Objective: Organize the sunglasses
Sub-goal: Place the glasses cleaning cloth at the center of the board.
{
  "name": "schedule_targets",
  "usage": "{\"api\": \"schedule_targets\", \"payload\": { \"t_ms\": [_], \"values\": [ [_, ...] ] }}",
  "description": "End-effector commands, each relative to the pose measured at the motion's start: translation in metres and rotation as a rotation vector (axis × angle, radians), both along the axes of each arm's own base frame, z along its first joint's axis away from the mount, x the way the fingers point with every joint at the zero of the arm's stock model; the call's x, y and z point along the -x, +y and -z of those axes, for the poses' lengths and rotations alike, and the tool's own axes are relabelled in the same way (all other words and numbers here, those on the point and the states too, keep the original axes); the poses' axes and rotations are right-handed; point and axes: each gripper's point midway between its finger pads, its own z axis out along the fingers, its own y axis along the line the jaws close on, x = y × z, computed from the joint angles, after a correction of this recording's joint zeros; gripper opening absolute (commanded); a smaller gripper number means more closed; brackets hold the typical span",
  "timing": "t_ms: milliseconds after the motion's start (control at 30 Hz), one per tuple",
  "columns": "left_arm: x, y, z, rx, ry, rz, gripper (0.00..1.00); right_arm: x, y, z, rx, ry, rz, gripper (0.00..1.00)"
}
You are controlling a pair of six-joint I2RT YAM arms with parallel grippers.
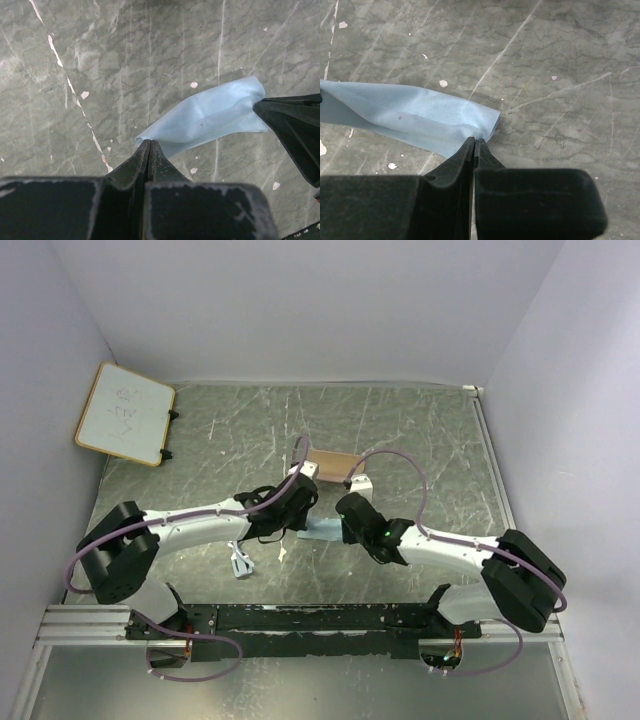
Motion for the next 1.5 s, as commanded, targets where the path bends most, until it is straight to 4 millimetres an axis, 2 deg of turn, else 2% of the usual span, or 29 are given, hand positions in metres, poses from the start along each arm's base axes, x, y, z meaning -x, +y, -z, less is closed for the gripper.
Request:
{"api": "schedule_targets", "payload": {
  "t_ms": [0,367,533,767,1000,1267,1467],
  "values": [
    [-0.017,-0.007,-0.002,0.019,-0.041,0.003,0.07,-0.009,-0.002,0.000,0.011,-0.045,0.029,0.00],
    [-0.050,-0.010,-0.005,0.011,-0.086,0.000,0.07,-0.027,-0.002,0.004,0.037,-0.066,0.040,0.00],
    [-0.064,-0.018,-0.010,0.010,-0.106,0.008,0.07,-0.035,-0.007,0.004,0.034,-0.072,0.054,0.00],
    [-0.073,-0.025,-0.015,-0.002,-0.118,0.029,0.07,-0.042,-0.010,0.006,0.038,-0.069,0.060,0.00],
    [-0.056,-0.019,-0.009,0.019,-0.057,0.035,0.07,-0.037,-0.014,0.009,0.033,-0.057,0.064,0.00],
    [-0.025,-0.007,0.003,0.024,0.017,0.043,0.07,-0.031,-0.020,0.021,0.039,-0.039,0.075,0.00],
    [-0.003,-0.008,0.011,0.024,0.062,0.083,0.09,-0.030,-0.021,0.023,0.047,-0.036,0.074,0.00]
  ]
}}
